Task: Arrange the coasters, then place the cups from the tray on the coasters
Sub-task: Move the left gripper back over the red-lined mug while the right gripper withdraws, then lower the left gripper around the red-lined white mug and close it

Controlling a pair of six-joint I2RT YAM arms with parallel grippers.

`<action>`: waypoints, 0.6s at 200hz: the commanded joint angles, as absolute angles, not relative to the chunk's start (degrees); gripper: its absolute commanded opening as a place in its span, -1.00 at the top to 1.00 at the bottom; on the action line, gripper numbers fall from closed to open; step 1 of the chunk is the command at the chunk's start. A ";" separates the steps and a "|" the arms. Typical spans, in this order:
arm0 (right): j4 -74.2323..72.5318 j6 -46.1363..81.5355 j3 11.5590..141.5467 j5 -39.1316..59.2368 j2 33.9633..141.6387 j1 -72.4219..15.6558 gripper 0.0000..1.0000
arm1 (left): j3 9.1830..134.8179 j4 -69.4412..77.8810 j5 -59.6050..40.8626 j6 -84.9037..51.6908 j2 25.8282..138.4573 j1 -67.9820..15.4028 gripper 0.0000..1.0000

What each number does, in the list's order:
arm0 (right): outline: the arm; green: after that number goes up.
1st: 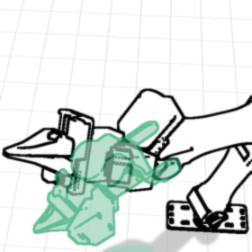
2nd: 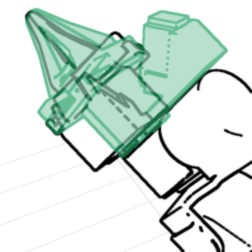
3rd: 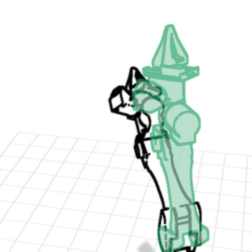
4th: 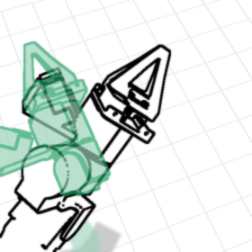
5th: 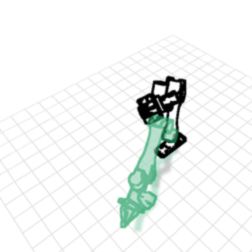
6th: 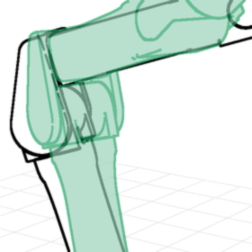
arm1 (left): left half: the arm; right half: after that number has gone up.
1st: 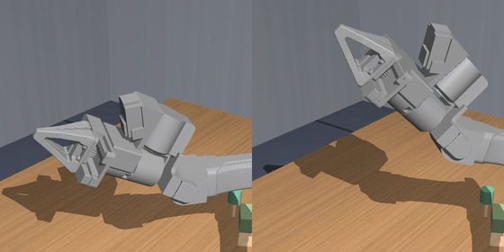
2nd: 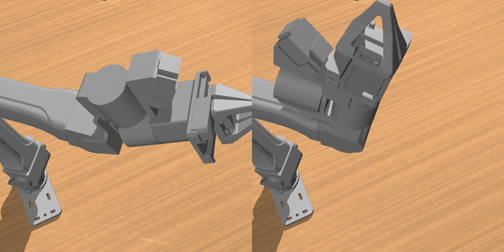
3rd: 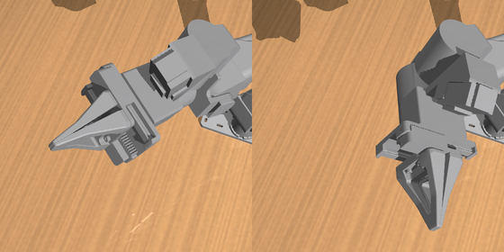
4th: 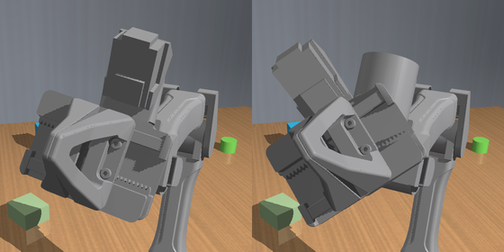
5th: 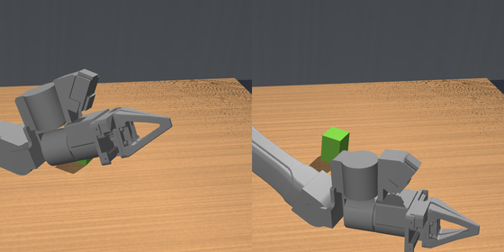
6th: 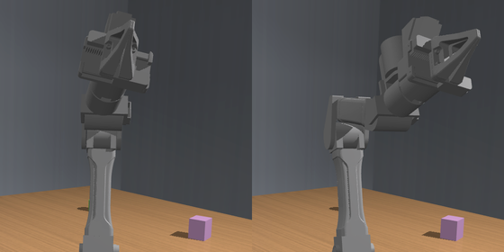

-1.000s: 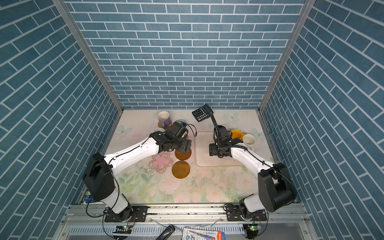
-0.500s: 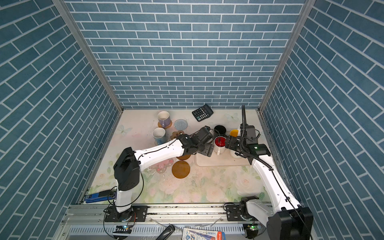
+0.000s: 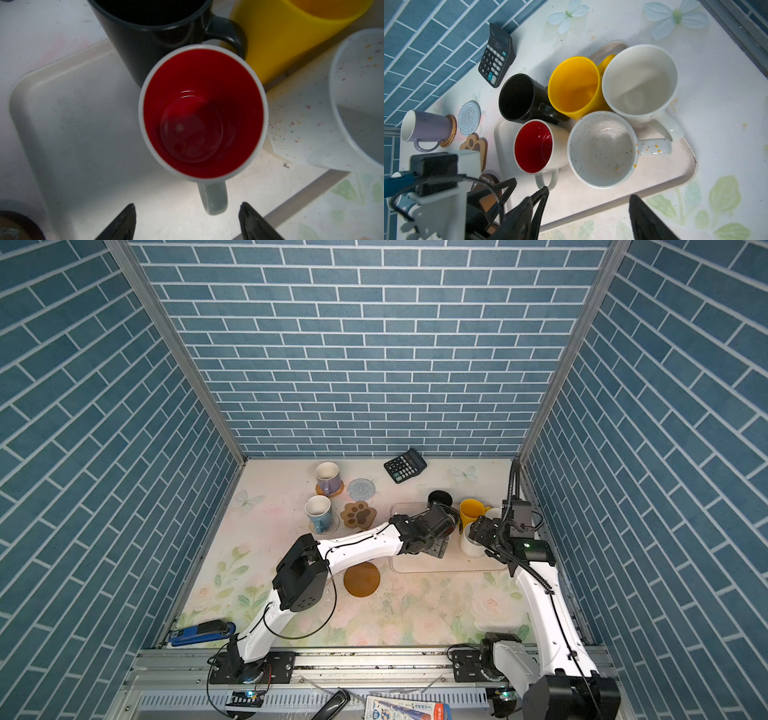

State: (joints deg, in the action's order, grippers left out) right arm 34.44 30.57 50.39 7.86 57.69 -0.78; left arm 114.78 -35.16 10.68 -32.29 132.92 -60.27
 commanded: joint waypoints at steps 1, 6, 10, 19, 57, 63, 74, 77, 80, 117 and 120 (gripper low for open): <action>33.16 32.42 48.52 9.10 56.95 -0.31 -0.47 | 118.11 -38.07 11.58 -32.70 135.39 -60.12 -0.52; 33.14 32.39 48.48 9.28 57.04 -0.27 -0.47 | 118.63 -38.22 11.74 -32.76 135.87 -60.05 -0.50; 33.07 32.43 48.48 9.31 57.04 -0.26 -0.47 | 119.15 -38.43 11.78 -32.78 136.36 -60.03 -0.47; 32.96 32.35 48.36 9.35 57.04 -0.26 -0.47 | 120.02 -38.97 11.79 -32.94 137.20 -59.81 -0.40; 32.69 32.27 48.10 9.57 57.04 -0.27 -0.46 | 122.19 -41.12 12.81 -33.36 139.55 -58.64 -0.04; 32.69 32.21 48.08 9.55 57.13 -0.22 -0.46 | 122.10 -41.13 12.83 -33.39 139.64 -58.46 0.00; 32.61 32.17 48.08 9.66 57.22 -0.18 -0.46 | 121.89 -41.05 12.94 -33.40 139.57 -58.18 0.09; 32.61 32.17 48.08 9.61 57.22 -0.18 -0.46 | 121.88 -41.05 12.91 -33.40 139.61 -58.11 0.12; 32.56 32.17 48.09 9.62 57.29 -0.18 -0.46 | 121.79 -41.04 12.86 -33.32 139.62 -58.09 0.15; 32.52 32.17 48.27 9.90 57.66 -0.20 -0.46 | 120.93 -40.90 13.16 -32.74 139.01 -57.80 0.55; 32.52 32.17 48.25 9.89 57.66 -0.18 -0.46 | 120.84 -40.87 13.22 -32.69 138.93 -57.72 0.59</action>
State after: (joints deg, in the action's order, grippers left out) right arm 33.30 31.24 49.60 9.15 57.71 -0.47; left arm 120.90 -39.99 11.44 -32.75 138.67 -58.54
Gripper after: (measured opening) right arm 0.730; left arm 0.260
